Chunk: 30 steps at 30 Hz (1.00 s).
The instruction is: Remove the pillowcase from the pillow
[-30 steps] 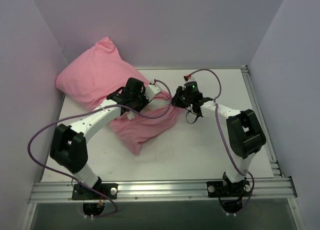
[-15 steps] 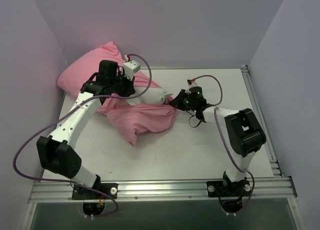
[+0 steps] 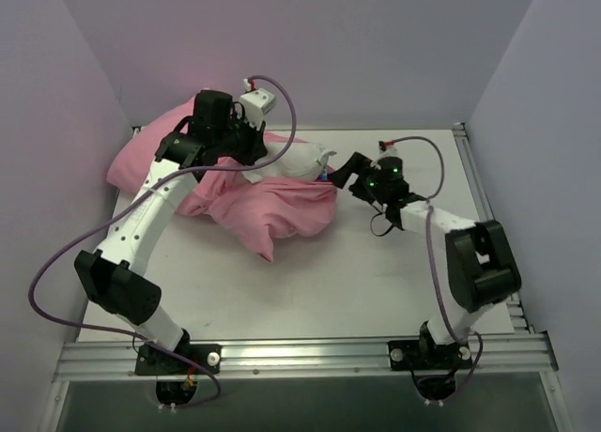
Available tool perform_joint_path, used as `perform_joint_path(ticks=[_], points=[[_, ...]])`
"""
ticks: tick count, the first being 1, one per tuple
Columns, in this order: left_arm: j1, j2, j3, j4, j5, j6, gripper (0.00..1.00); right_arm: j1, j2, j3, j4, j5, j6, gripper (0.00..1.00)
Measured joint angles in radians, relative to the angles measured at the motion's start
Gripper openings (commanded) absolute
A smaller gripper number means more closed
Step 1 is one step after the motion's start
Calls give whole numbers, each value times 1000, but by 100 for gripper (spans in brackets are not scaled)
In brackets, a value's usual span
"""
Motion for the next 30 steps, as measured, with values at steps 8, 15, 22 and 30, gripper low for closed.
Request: perform_joint_path(ticks=[8,15,22,30], points=[[-87,22,-26,2,-44,18,2,49,-447,44,-220,204,-83,95],[-109,22,-26,8,-76,24,2,107,-363,108,-206,224,35,96],[-113,25,-26,9,-83,25,2,129,-183,107,-161,179,127,96],[-113,35,-46,7,-90,27,2,156,-117,148,-116,155,111,81]])
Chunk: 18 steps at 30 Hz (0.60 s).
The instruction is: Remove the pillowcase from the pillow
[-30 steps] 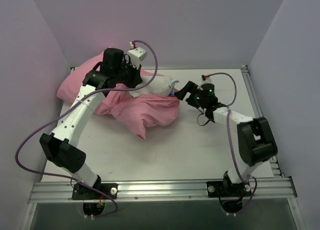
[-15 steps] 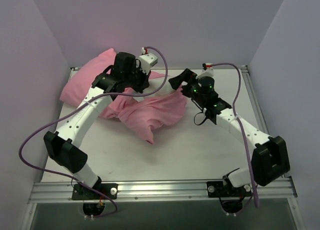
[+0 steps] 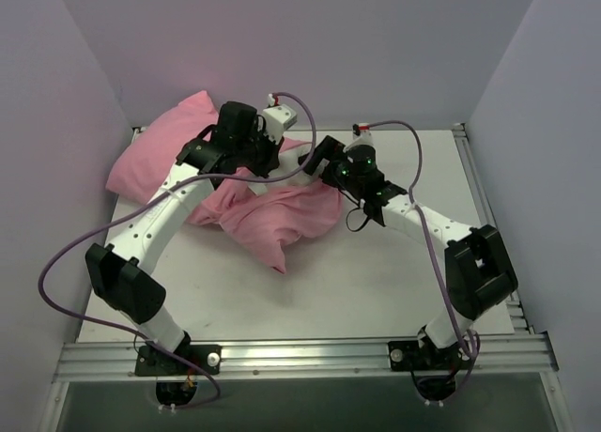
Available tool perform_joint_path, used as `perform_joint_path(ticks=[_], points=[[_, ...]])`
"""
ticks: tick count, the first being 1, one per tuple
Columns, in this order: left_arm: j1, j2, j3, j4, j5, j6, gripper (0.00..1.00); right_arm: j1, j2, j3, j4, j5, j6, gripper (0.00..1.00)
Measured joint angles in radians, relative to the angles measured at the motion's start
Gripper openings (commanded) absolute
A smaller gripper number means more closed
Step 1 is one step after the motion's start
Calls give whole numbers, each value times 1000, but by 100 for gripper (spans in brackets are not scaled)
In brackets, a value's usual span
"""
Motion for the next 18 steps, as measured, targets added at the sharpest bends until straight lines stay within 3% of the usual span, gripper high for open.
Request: perform_joint_path(ticks=[3,4,6,7,9,11,14,18], points=[[0,1,-1,-3,-1,4,2,16,24,33,-2,-1,-23,66],[0,2,-1,-3,-1,8,2,18,32,42,-2,-2,-27,42],[0,3,-1,-5,0,17,2,18,47,54,2,-8,-37,18],[0,4,0,-6,0,23,13,18,54,57,6,-13,-38,0],[0,13,1,-19,1,47,46,20,68,69,6,-25,-36,0],[0,24,19,-47,23,74,71,20,85,88,-8,-32,-36,0],[-7,37,98,-127,74,108,75,24,122,137,-40,-44,-31,0],[-44,-21,164,-166,110,175,72,30,169,231,-79,-56,-16,0]])
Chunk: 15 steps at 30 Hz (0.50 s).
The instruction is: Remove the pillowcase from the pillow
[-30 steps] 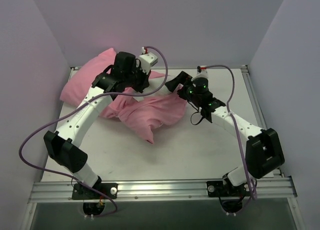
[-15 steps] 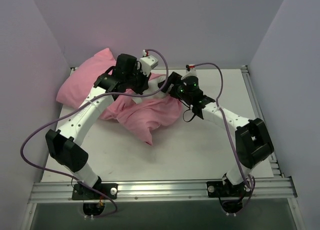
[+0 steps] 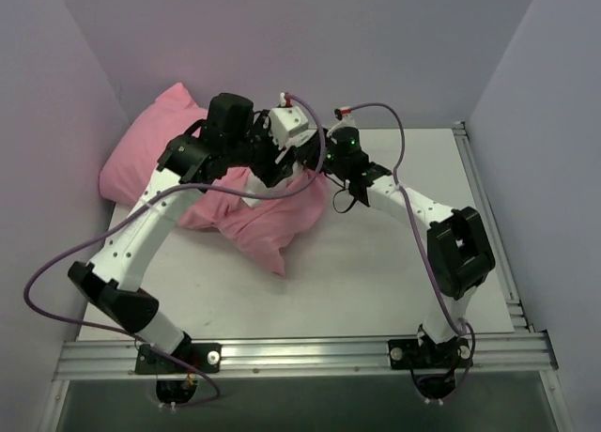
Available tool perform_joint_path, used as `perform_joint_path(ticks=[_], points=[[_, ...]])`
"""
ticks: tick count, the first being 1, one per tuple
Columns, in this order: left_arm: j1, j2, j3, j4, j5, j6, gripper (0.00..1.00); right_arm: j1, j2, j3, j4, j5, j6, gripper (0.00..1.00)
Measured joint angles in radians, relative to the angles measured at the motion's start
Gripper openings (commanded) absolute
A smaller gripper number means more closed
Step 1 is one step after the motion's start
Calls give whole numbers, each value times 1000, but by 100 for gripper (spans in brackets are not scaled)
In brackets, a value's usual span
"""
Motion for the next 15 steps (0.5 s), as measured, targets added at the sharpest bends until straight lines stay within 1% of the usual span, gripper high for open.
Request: perform_joint_path(ticks=[3,7,9,13,14,15], points=[[-92,-98,-37,-16,-46,65,70,2,4,47,-16,-6,9,0],[-229,-192,-200,1,-185,138,71,9,4,75,-15,-8,24,0],[-263,-189,-301,28,-278,166,71,11,4,75,-20,-8,28,0],[-306,-108,-457,89,-470,212,71,11,4,75,-32,-8,31,0],[-313,-92,-483,109,-511,220,68,11,4,75,-34,-9,31,0],[-321,-84,-510,138,-545,228,63,11,4,75,-36,-9,31,0]])
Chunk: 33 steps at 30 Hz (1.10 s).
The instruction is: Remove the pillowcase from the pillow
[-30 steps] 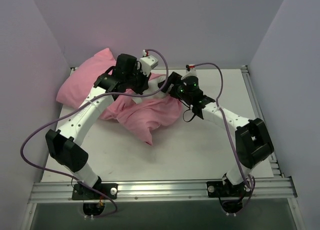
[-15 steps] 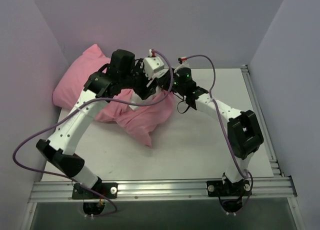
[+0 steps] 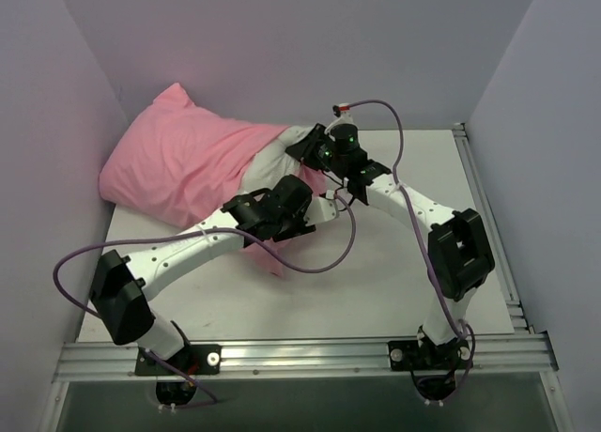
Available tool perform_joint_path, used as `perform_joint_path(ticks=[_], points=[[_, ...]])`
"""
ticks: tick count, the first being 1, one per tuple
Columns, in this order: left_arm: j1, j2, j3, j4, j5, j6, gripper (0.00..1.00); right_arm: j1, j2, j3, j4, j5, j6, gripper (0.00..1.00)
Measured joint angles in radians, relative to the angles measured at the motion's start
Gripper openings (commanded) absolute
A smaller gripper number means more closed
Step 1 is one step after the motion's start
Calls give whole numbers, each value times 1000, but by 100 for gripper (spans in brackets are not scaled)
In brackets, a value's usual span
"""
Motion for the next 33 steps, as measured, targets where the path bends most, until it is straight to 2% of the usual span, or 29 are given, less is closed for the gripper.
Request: perform_joint_path(ticks=[1,2,3,6,10,18,22,25,26,27,31,33], points=[[-7,2,-22,24,-30,10,51,1,0,0,-3,0,0,0],[-14,2,-42,50,-56,17,18,2,0,0,-7,0,0,0],[-21,-1,-62,77,-79,23,5,3,0,0,-8,0,0,0],[-35,-3,-109,134,-111,55,2,3,0,3,-23,0,-2,0],[-44,-43,-171,152,-69,74,2,0,0,21,-77,-8,-6,0],[-50,-151,-156,22,210,148,2,-1,0,106,-231,-79,-18,0],[-46,-157,-228,33,233,209,13,2,0,114,-291,-101,-33,0],[-24,-127,-249,-27,306,209,44,8,0,92,-264,-83,-40,0],[-13,-121,-241,-70,350,197,75,8,-1,76,-229,-69,-40,0],[-2,-115,-225,-121,396,188,95,8,-5,51,-187,-59,-39,0],[69,-114,-26,-271,566,119,95,3,-13,-20,-98,-47,-36,0],[117,-114,129,-294,634,86,88,3,-13,-38,-82,-47,-36,0]])
